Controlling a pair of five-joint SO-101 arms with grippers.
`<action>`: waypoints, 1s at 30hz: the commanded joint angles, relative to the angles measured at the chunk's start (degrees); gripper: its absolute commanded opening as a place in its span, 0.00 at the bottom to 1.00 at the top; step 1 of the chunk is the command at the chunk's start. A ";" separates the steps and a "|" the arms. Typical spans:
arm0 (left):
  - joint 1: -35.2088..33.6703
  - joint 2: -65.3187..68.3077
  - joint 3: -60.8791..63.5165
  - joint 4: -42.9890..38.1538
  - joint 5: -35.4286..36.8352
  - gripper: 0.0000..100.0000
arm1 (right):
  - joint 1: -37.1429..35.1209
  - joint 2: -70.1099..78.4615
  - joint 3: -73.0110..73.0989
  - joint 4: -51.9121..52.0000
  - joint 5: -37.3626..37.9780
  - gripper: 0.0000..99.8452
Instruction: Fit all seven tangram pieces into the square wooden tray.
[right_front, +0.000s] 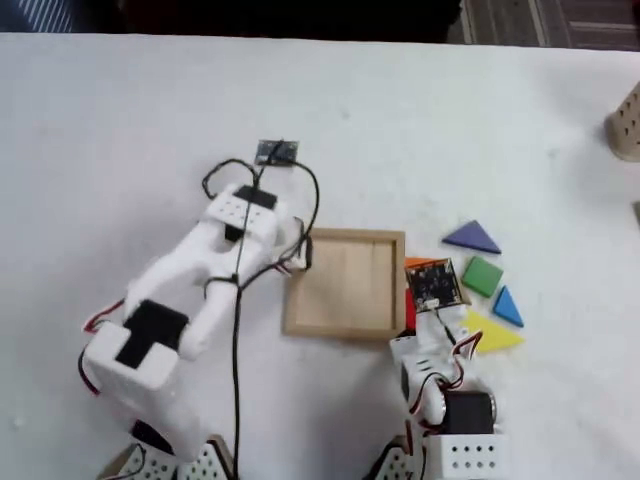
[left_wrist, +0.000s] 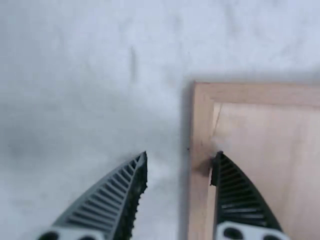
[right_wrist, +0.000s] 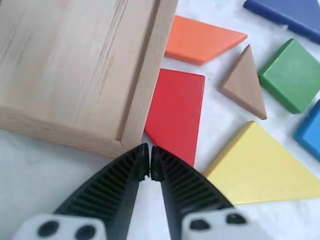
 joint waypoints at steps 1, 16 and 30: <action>-4.18 1.71 -3.25 3.34 0.09 0.21 | -0.04 -0.84 0.26 0.04 -0.53 0.02; -15.96 2.33 -10.29 8.88 -4.66 0.21 | -0.04 -0.84 0.26 0.04 -0.53 0.02; 2.51 2.24 -4.13 8.44 -16.26 0.21 | -0.04 -0.84 0.26 0.04 -0.53 0.02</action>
